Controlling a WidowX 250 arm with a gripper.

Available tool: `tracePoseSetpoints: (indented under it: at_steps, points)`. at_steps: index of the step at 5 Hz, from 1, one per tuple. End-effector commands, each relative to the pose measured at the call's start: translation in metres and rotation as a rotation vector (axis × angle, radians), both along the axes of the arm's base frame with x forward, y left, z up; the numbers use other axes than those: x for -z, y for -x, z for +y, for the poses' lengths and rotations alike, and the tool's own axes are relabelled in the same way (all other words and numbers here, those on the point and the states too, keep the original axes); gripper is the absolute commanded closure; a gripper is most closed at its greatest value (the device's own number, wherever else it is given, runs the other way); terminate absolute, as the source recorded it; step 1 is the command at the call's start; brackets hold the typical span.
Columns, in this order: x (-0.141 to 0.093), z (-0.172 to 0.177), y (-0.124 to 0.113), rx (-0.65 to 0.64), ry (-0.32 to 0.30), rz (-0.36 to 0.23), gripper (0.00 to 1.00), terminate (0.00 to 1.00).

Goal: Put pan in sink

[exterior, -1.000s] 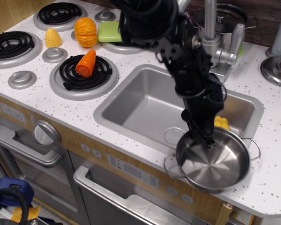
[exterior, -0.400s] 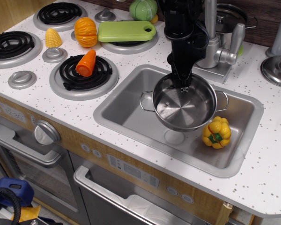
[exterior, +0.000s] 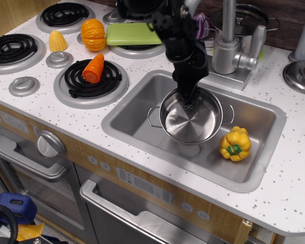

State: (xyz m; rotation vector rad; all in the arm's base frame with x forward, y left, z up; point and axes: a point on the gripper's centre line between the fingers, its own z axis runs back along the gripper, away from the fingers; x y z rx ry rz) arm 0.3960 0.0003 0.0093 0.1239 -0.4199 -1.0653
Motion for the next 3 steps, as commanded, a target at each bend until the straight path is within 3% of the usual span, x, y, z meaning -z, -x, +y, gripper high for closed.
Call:
tracePoseSetpoints:
  at_steps: [1,2,3]
  points:
    - [0.0014,0.0080,-0.0078,0.014,0.031,-0.070,0.00,0.00]
    - [0.0014,0.0080,-0.0078,0.014,0.031,-0.070,0.00,0.00]
    - [0.0014,0.0080,-0.0078,0.014,0.031,-0.070,0.00,1.00]
